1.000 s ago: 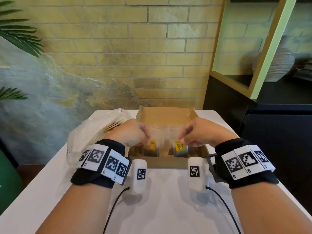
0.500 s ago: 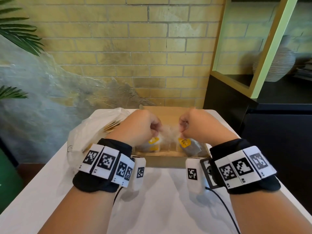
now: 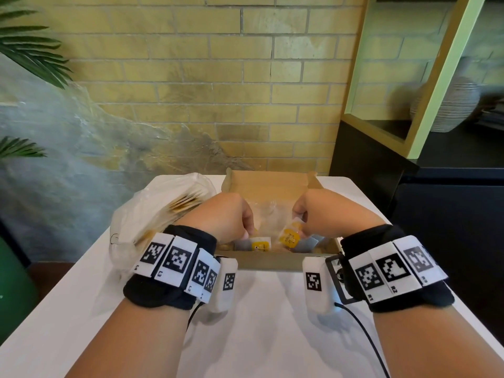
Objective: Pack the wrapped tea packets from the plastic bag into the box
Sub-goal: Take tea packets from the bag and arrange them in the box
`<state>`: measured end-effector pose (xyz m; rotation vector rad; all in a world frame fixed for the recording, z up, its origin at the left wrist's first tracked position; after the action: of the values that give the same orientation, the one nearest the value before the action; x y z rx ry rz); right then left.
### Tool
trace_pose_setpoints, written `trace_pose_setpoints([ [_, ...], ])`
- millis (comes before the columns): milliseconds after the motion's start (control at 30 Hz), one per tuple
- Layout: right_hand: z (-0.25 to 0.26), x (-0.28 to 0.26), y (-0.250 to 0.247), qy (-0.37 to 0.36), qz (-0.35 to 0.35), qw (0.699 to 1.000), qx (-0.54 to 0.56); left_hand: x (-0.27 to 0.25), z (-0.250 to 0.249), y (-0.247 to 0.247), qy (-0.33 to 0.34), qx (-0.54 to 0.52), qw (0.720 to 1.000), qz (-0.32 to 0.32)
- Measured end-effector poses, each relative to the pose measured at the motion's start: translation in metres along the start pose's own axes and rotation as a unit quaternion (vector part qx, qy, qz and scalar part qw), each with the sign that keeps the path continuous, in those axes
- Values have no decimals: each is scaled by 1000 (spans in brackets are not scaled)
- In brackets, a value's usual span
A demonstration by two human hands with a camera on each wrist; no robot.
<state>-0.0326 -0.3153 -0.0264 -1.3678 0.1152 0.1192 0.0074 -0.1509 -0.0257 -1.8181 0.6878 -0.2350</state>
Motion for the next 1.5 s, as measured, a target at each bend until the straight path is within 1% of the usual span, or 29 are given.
trace_pose_setpoints([
  [67, -1, -2, -4, 8, -17, 1000, -2, -1, 0, -4, 2, 3, 1000, -19],
  [167, -3, -3, -5, 27, -24, 999, -1, -2, 4, -9, -4, 9, 999, -34],
  [200, -3, -2, -4, 34, -17, 999, 8, -3, 6, -9, -9, 8, 999, -34],
  [300, 1, 1, -2, 79, 42, 996, 19, -3, 7, -7, -25, -4, 999, -23],
  [333, 2, 3, -1, 88, 48, 995, 23, -3, 7, -6, -28, -6, 999, -16],
  [600, 1, 2, -4, 92, 39, 995, 25, -2, 4, -5, -29, 10, 999, -12],
  [733, -3, -2, -5, 76, 8, 997, 9, -2, 9, -8, -29, 6, 999, -32],
  [833, -2, 0, -3, 86, 22, 996, 1, -1, 9, -6, -32, -2, 999, -26],
  [933, -3, 2, 0, 88, 66, 994, 2, 0, 7, -2, -43, 5, 999, -14],
  [1033, -6, 1, -2, 81, 44, 996, 14, 0, 6, -5, -44, 8, 999, -21],
  [1167, -12, 0, -4, 92, -4, 996, 8, 2, 5, -11, -57, 5, 998, -22],
  [1233, -12, -1, -3, 95, 1, 995, 9, 3, 4, -12, -57, 5, 998, -24],
  [1333, -12, 1, 2, 98, 29, 995, 4, 3, 6, -8, -70, 18, 997, -1],
  [1367, -12, 1, 1, 96, 23, 995, 4, 3, 7, -7, -68, 20, 997, -11],
  [1433, -15, 3, 1, 93, -2, 996, 10, 4, 9, -8, -55, 14, 997, -55],
  [1500, -19, 4, 0, 96, -23, 995, 11, 4, 11, -9, -57, 7, 996, -72],
])
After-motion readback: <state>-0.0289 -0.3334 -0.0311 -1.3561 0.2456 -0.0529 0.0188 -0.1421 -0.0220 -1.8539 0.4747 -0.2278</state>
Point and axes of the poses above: each hand's wrist, its own x-axis towards the middle knuckle, its own y-axis out of the palm, z = x × y, the point moved 2 cm from there along x, towards the middle knuckle, and after that the axes turned 6 degrees about z, right-handed, at the moved point
